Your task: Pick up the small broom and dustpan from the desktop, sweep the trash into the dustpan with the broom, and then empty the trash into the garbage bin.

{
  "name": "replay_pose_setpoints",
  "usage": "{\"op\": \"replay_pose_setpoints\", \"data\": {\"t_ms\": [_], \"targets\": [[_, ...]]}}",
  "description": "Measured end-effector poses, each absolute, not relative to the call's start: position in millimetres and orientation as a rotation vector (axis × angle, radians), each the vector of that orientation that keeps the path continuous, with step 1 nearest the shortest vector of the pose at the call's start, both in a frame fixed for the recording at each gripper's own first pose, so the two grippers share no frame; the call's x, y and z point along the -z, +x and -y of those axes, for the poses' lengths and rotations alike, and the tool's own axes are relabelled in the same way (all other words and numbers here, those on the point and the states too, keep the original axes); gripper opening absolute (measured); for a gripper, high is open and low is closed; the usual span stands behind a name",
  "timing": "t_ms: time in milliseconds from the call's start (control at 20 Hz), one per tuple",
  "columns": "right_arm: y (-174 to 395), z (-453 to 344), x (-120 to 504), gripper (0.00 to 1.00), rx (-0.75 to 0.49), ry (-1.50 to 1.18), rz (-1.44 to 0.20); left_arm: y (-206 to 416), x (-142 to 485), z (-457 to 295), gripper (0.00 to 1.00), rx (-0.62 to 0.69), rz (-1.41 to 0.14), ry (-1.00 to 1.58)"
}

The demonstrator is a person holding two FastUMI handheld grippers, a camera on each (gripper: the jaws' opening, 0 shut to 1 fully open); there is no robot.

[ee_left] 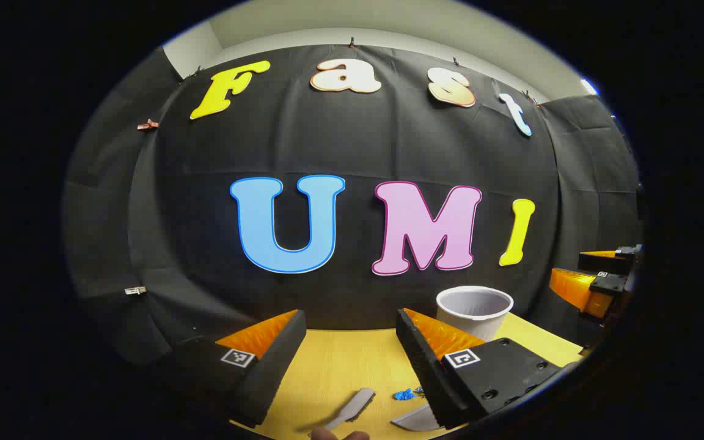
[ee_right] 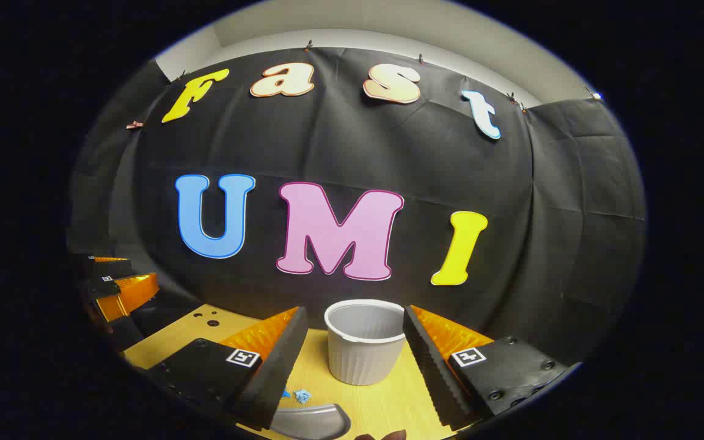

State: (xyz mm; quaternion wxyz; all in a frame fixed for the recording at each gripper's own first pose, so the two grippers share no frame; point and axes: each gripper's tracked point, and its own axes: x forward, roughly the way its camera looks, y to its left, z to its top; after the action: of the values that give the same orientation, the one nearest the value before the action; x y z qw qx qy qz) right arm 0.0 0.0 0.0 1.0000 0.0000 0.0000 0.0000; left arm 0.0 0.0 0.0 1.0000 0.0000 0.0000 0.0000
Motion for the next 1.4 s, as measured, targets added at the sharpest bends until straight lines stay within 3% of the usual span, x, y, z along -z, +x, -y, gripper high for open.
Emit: {"op": "replay_pose_setpoints", "data": {"t_ms": [650, 800, 1050, 1400], "targets": [[-9, -10, 12, 0.97, -0.054, -0.016, -0.056, -6, -1, -4, 0.97, -0.017, 0.018, -0.020], [-15, -15, 30, 0.98, -0.116, -0.064, -0.096, -10, 6, -5, 0.96, -0.013, 0.015, -0.015], [-51, -18, 121, 0.98, -0.283, -0.062, -0.399, -16, 19, -10, 0.97, -0.031, -0.001, 0.034], [-91, -20, 262, 0.98, -0.370, -0.063, -0.842, -21, 37, -19, 0.96, -0.059, -0.024, 0.025]]}}
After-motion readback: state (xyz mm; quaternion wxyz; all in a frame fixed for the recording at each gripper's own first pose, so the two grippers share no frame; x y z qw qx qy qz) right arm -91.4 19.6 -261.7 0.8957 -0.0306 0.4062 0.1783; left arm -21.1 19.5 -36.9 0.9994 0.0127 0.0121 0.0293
